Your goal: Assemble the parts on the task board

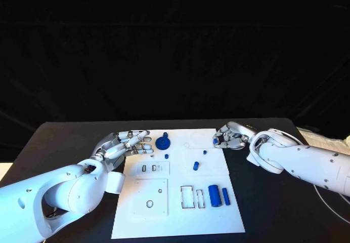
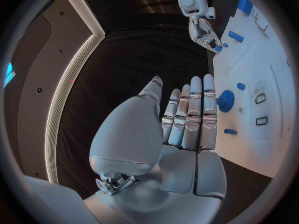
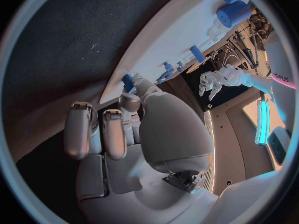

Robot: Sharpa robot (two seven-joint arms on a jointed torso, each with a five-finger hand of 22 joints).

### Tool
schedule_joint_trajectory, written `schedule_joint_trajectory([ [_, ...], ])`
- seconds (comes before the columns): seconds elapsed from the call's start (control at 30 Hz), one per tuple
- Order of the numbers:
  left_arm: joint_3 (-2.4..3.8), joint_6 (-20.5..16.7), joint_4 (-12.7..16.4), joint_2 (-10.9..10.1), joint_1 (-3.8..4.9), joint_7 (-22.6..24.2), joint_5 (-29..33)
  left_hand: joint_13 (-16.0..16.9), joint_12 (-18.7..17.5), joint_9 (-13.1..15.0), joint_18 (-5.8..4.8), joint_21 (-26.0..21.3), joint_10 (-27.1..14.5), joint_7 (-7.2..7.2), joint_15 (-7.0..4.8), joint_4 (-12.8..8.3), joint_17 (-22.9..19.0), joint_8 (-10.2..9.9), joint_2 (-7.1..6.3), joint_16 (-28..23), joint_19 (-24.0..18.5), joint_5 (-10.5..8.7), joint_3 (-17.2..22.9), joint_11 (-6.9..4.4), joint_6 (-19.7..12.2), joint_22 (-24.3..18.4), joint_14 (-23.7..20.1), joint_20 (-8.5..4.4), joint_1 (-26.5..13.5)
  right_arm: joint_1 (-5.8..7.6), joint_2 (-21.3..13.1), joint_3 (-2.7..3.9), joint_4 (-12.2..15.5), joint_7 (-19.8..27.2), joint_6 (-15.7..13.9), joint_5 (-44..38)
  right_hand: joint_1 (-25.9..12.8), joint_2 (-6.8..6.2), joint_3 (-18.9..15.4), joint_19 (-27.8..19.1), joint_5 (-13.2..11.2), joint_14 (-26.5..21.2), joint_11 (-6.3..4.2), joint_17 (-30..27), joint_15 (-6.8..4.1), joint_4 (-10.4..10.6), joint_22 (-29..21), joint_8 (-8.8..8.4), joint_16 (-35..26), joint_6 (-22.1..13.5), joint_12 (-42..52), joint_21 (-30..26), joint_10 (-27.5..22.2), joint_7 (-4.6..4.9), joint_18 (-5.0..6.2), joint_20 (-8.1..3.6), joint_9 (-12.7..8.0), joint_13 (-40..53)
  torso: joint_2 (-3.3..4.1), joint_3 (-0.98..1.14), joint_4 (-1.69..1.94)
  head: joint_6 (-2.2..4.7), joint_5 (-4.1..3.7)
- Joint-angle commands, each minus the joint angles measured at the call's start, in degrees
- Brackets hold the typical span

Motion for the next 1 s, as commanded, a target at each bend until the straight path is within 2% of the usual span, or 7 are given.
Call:
schedule_joint_trajectory([
  [0.03, 0.03, 1.29, 0.04, 0.13, 0.04, 0.04, -0.01, 0.03, -0.35, 0.03, 0.62, -0.13, 0.22, 0.11, 0.07, -0.27, 0.06, -0.28, 0.39, -0.21, 0.02, -0.34, 0.01, 0.00, 0.33, -0.08, -0.32, 0.20, 0.02, -0.06, 0.10, 0.00, -0.06, -0.10, 0.86, -0.21, 0.30, 0.69, 0.76, 0.00, -0.80, 3.94, -0.74, 4.43, -0.49, -0.22, 0.06, 0.44, 0.16, 0.88, 0.38, 0.11, 0.05, -0.17, -0.52, -0.62, 0.16, 0.15, 0.01, 0.04, 0.00, -0.19, 0.02],
  [0.27, 0.03, 1.31, 0.06, 0.17, 0.04, 0.04, -0.01, 0.03, -0.37, 0.03, 0.62, -0.13, 0.21, 0.12, 0.07, -0.29, 0.09, -0.30, 0.41, -0.24, 0.02, -0.34, 0.02, 0.00, 0.33, -0.08, -0.33, 0.20, 0.03, -0.07, 0.26, 0.00, -0.09, -0.44, 0.82, -0.36, 0.51, 1.11, 1.41, 0.16, -1.59, 4.01, -1.03, 4.72, -0.75, -0.55, 0.38, 0.82, 0.30, 1.69, 0.81, 0.28, 0.46, -0.52, -0.60, -0.90, 0.29, 0.55, 0.00, 0.03, 0.01, -0.34, 0.01],
  [0.57, 0.03, 1.32, 0.02, 0.13, 0.04, 0.07, -0.01, 0.03, -0.38, 0.03, 0.62, -0.14, 0.21, 0.12, 0.07, -0.30, 0.10, -0.31, 0.42, -0.25, 0.02, -0.35, 0.02, 0.00, 0.33, -0.09, -0.33, 0.20, 0.03, -0.06, 0.15, 0.05, 1.01, -2.30, -3.93, -0.06, 0.29, 2.06, 2.30, 0.43, -1.79, 4.12, -1.45, 5.16, -1.11, -0.66, 0.88, 1.32, 0.53, 2.77, 1.78, 0.56, 1.38, -1.04, -0.70, -1.24, 0.52, 1.37, -0.05, 0.05, 0.04, -0.47, 0.00],
  [0.67, 0.03, 1.33, -0.04, 0.10, 0.04, 0.07, -0.01, 0.03, -0.38, 0.03, 0.62, -0.14, 0.21, 0.12, 0.07, -0.30, 0.10, -0.31, 0.42, -0.25, 0.02, -0.35, 0.02, 0.00, 0.33, -0.09, -0.33, 0.20, 0.03, 0.08, -0.17, 0.21, 2.31, -3.02, -4.89, 0.36, 0.26, 2.18, 2.40, 0.40, -1.76, 4.11, -1.48, 5.12, -1.14, -0.66, 0.81, 1.33, 0.50, 2.81, 1.81, 0.53, 1.43, -1.07, -0.68, -1.27, 0.53, 1.40, -0.12, 0.04, 0.05, -0.44, 0.02],
  [0.87, 0.02, 1.50, -0.45, 0.03, 0.02, 0.11, -0.01, 0.03, -0.42, 0.03, 0.62, -0.14, 0.22, 0.12, 0.07, -0.35, 0.14, -0.33, 0.47, -0.29, 0.01, -0.34, 0.05, 0.00, 0.33, -0.09, -0.34, 0.20, 0.06, 1.38, -1.31, 0.54, 7.80, -5.93, -7.04, 0.77, -0.15, 2.60, 2.66, 0.36, -1.65, 4.12, -1.52, 5.14, -1.20, -0.44, 0.67, 1.30, 0.50, 2.81, 1.78, 0.46, 1.56, -1.12, -0.66, -1.36, 0.55, 1.41, -0.23, -0.06, 0.08, -0.47, 0.22],
  [0.93, 0.02, 1.72, -0.91, 0.06, 0.01, 0.19, -0.01, 0.03, -0.42, 0.03, 0.62, -0.14, 0.22, 0.12, 0.07, -0.35, 0.14, -0.34, 0.48, -0.29, 0.01, -0.34, 0.06, 0.00, 0.33, -0.09, -0.34, 0.20, 0.06, 1.79, -1.42, 0.58, 9.91, -7.00, -7.68, 0.73, -0.22, 2.71, 2.73, 0.37, -1.68, 4.14, -1.54, 5.24, -1.21, -0.40, 0.68, 1.30, 0.55, 2.85, 1.79, 0.46, 1.61, -1.14, -0.66, -1.38, 0.56, 1.43, -0.28, -0.05, 0.06, -0.45, 0.38],
  [1.0, 0.02, 1.75, -1.57, 0.11, 0.01, 0.30, -0.01, 0.03, -0.43, 0.03, 0.62, -0.15, 0.22, 0.11, 0.07, -0.36, 0.14, -0.34, 0.49, -0.30, 0.01, -0.34, 0.06, 0.00, 0.33, -0.09, -0.34, 0.20, 0.06, 2.04, -1.14, 0.60, 11.81, -8.32, -7.95, 0.40, -0.41, 2.97, 2.87, 0.40, -1.76, 4.14, -1.56, 5.25, -1.24, -0.29, 0.74, 1.29, 0.55, 2.85, 1.68, 0.49, 1.64, -1.17, -0.67, -1.41, 0.57, 1.35, -0.53, -0.12, 0.09, -0.53, 0.64],
])
